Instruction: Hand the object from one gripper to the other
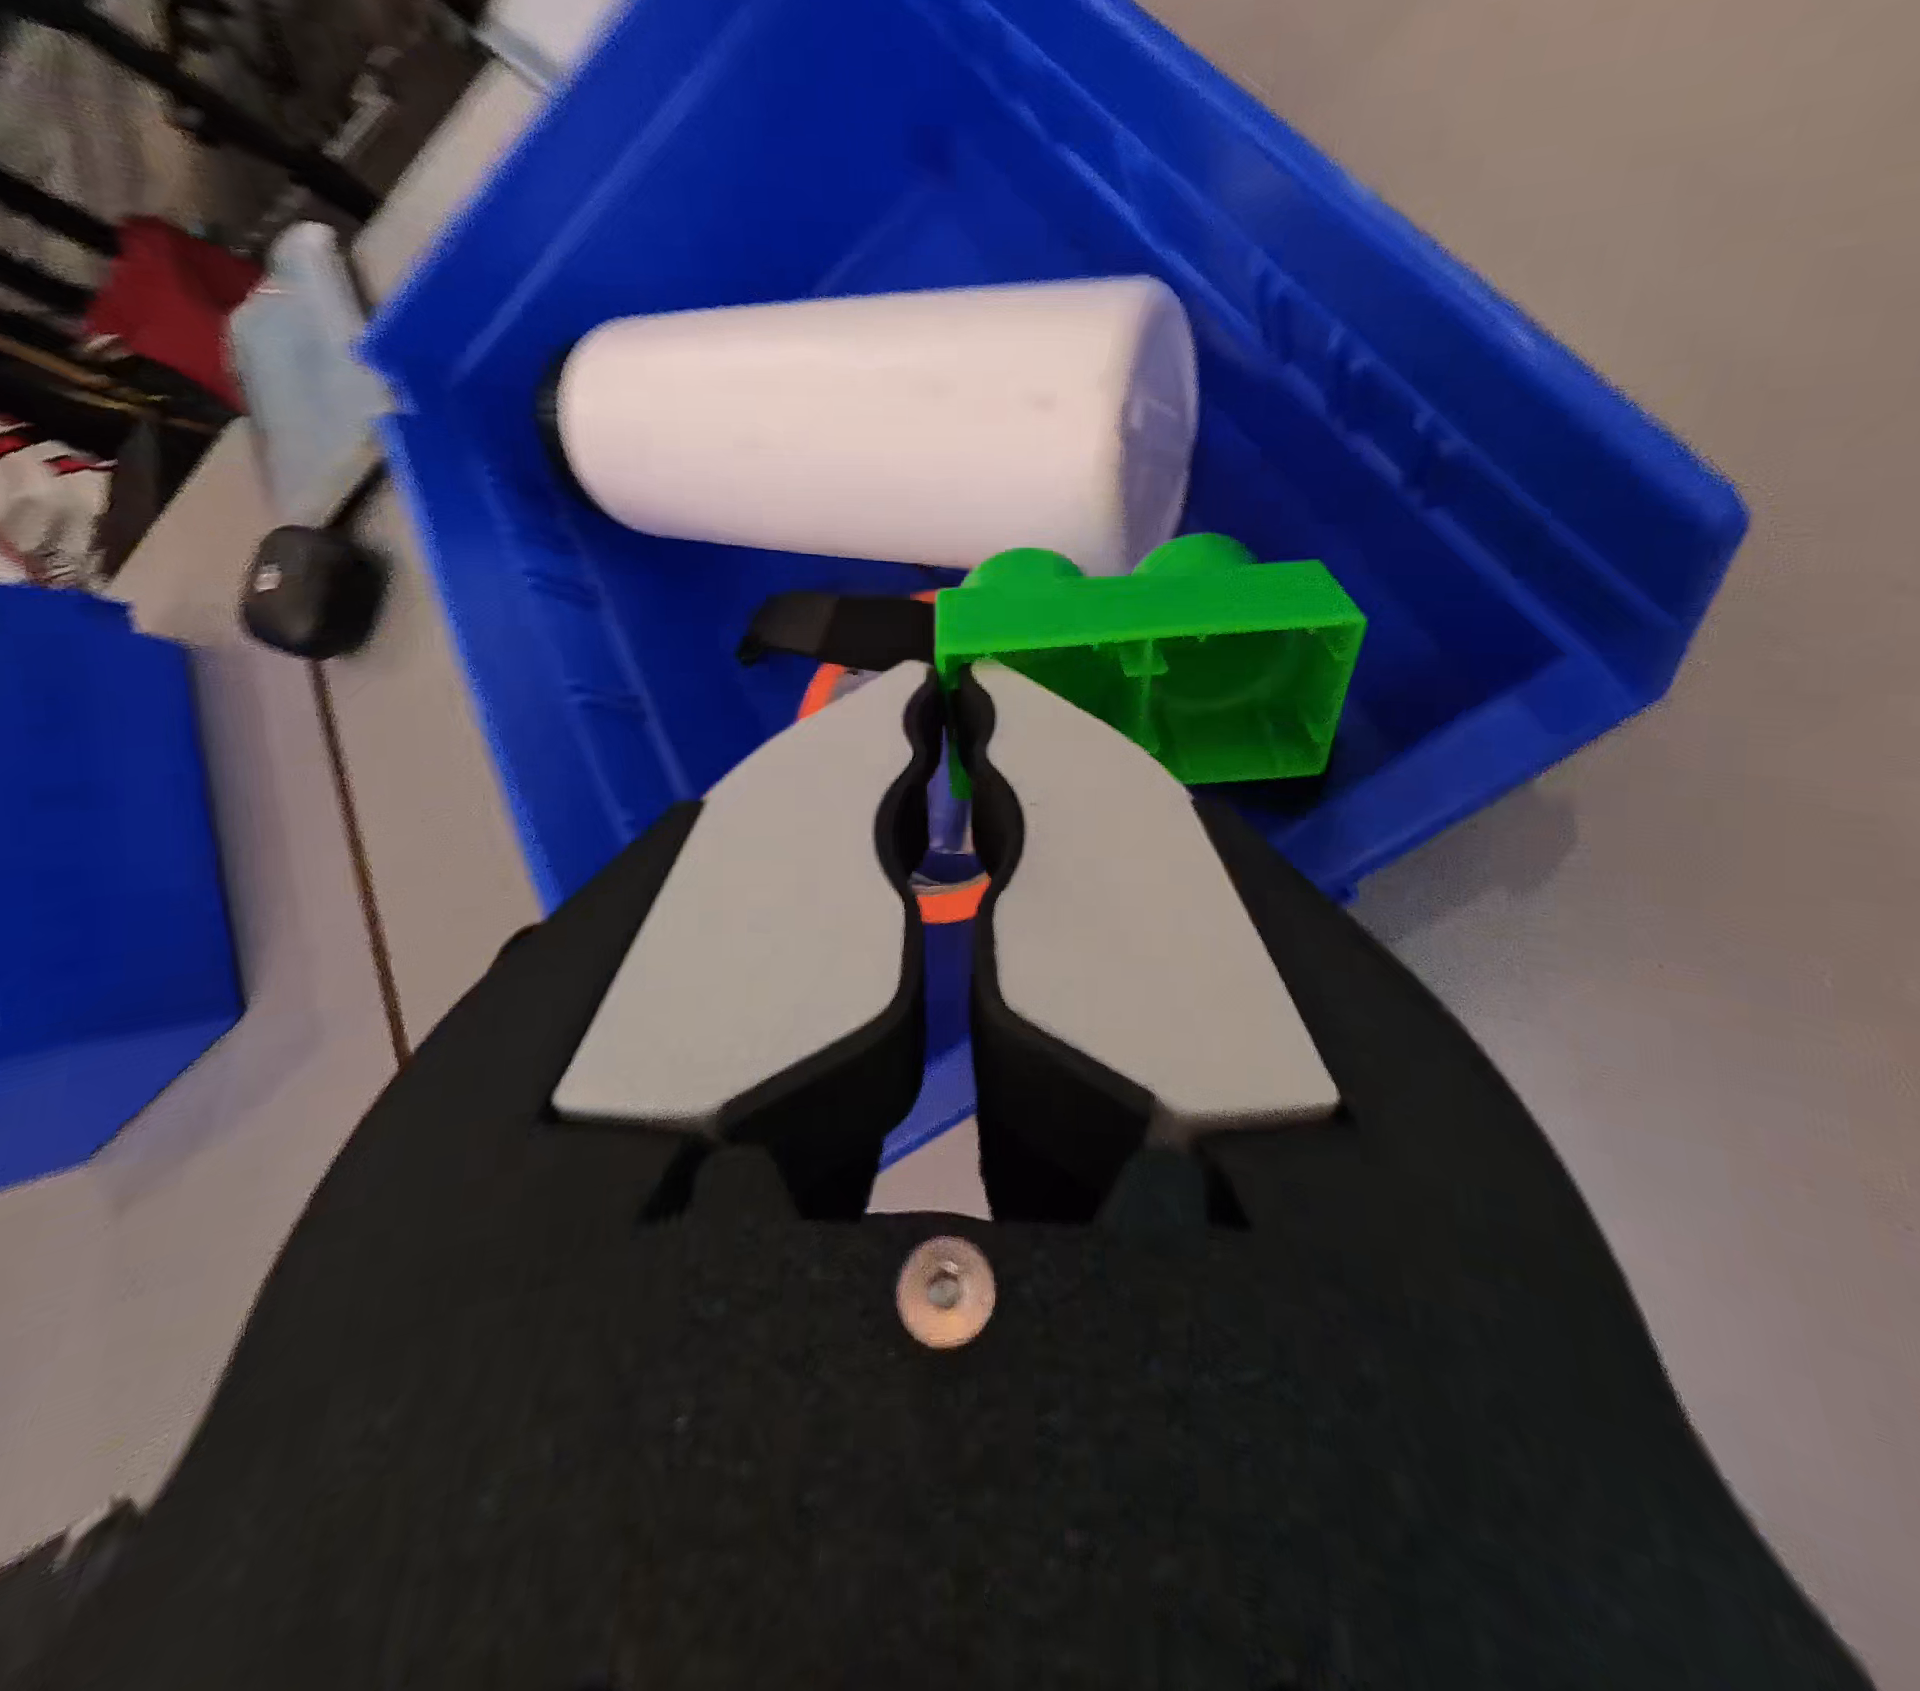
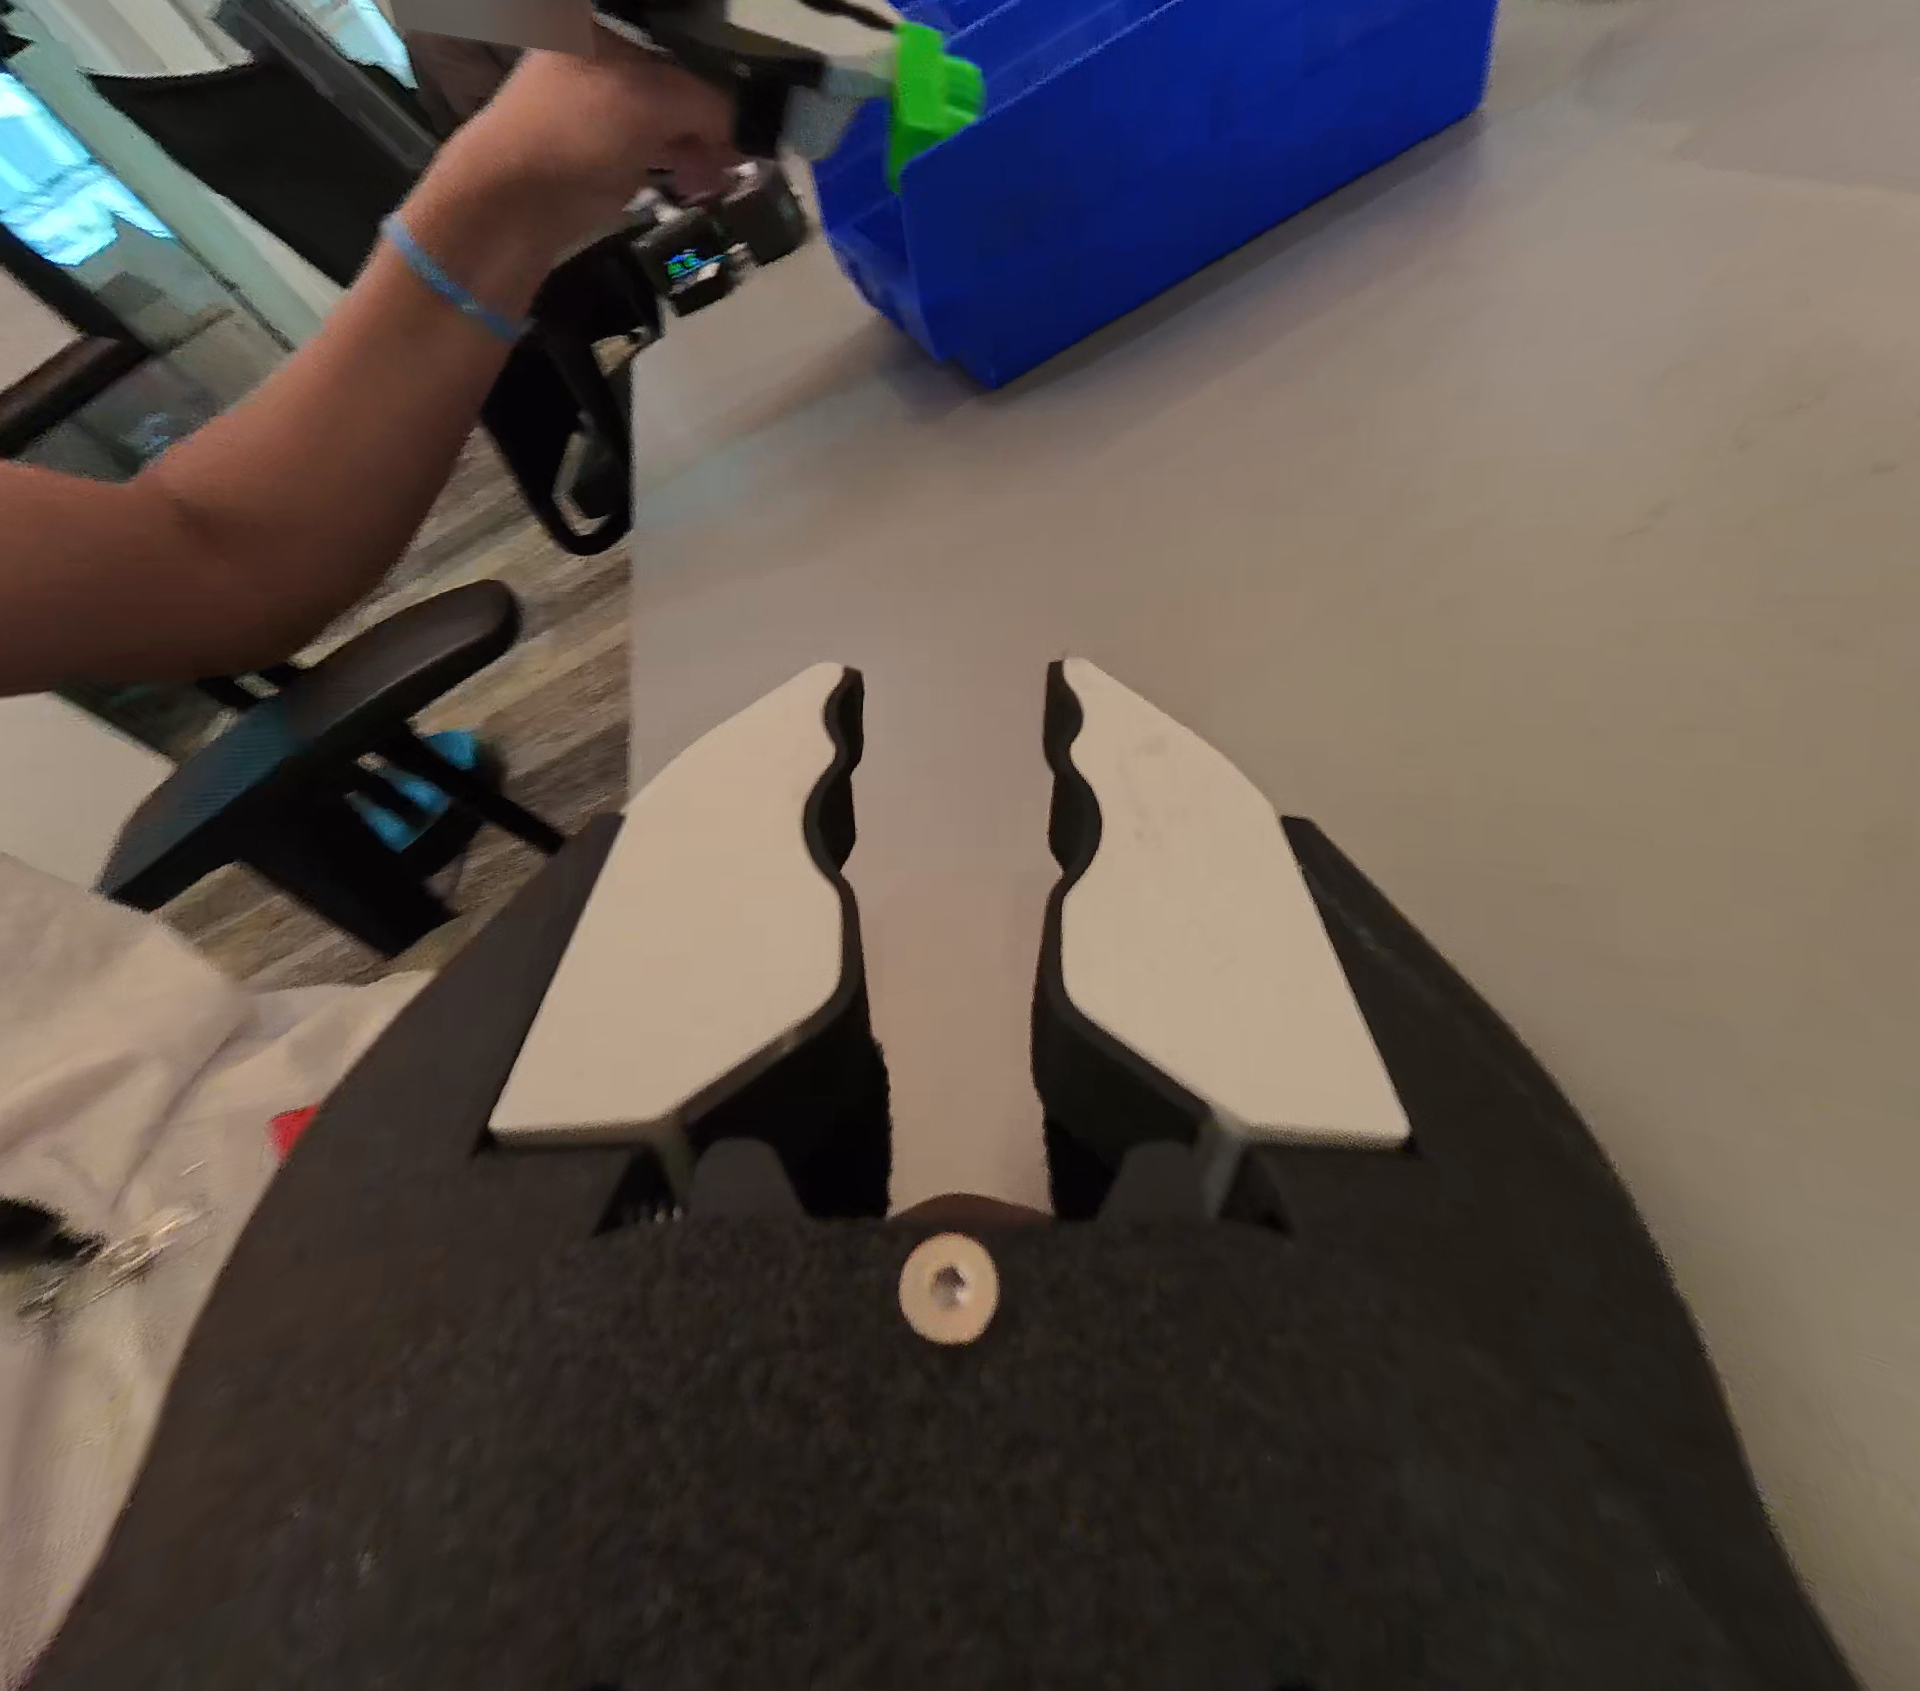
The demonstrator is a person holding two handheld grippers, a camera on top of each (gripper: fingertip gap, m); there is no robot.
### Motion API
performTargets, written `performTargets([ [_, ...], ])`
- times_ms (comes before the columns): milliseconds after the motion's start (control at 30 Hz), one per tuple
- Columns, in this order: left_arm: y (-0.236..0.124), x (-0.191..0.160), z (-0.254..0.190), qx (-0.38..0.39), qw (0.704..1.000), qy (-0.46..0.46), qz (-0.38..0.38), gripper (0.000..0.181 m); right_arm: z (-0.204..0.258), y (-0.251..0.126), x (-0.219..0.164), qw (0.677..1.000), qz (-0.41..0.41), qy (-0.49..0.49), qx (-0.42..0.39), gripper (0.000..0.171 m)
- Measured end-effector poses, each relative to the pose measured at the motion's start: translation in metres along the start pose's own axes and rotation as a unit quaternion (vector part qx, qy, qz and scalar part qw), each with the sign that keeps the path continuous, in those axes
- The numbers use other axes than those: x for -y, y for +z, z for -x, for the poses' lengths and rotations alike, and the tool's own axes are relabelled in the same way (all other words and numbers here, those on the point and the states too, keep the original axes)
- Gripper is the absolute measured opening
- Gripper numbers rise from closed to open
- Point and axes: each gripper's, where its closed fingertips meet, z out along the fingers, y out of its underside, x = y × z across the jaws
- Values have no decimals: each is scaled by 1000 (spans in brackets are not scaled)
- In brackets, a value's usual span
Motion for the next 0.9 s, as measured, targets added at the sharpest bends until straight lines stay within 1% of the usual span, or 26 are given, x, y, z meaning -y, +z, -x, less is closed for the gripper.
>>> performTargets([
  [100, -30, 33, 13, 65, 992, -70, -87, 2, -24, 5, 15, 996, -18, -21, -87, 35],
  [133, -41, 49, 8, 70, 985, -94, -126, 1, -30, 7, 25, 992, -25, -31, -116, 36],
  [233, -67, 101, -25, 61, 960, -146, -232, 1, -33, 16, 61, 981, -59, -77, -167, 50],
  [300, -72, 128, -58, 55, 948, -168, -264, 2, -28, 25, 88, 971, -91, -100, -198, 51],
  [400, -61, 152, -109, 58, 947, -171, -265, 2, -14, 45, 112, 960, -123, -120, -223, 50],
  [500, -46, 167, -152, 58, 956, -136, -252, 2, -13, 59, 109, 950, -125, -125, -257, 47],
  [567, -37, 173, -172, 41, 958, -141, -245, 2, -21, 57, 104, 940, -133, -112, -292, 47],
  [633, -32, 175, -185, 28, 960, -143, -240, 2, -30, 51, 101, 936, -150, -83, -308, 36],
  [667, -31, 176, -189, 26, 960, -141, -241, 2, -34, 48, 99, 934, -152, -76, -315, 25],
  [733, -27, 175, -200, 15, 961, -140, -236, 4, -44, 42, 94, 926, -141, -80, -340, 16],
  [833, -25, 174, -218, -17, 959, -141, -244, 9, -58, 32, 87, 917, -123, -82, -369, 8],
  [900, -31, 175, -231, -50, 957, -116, -261, 15, -64, 26, 85, 921, -113, -83, -364, 5],
])
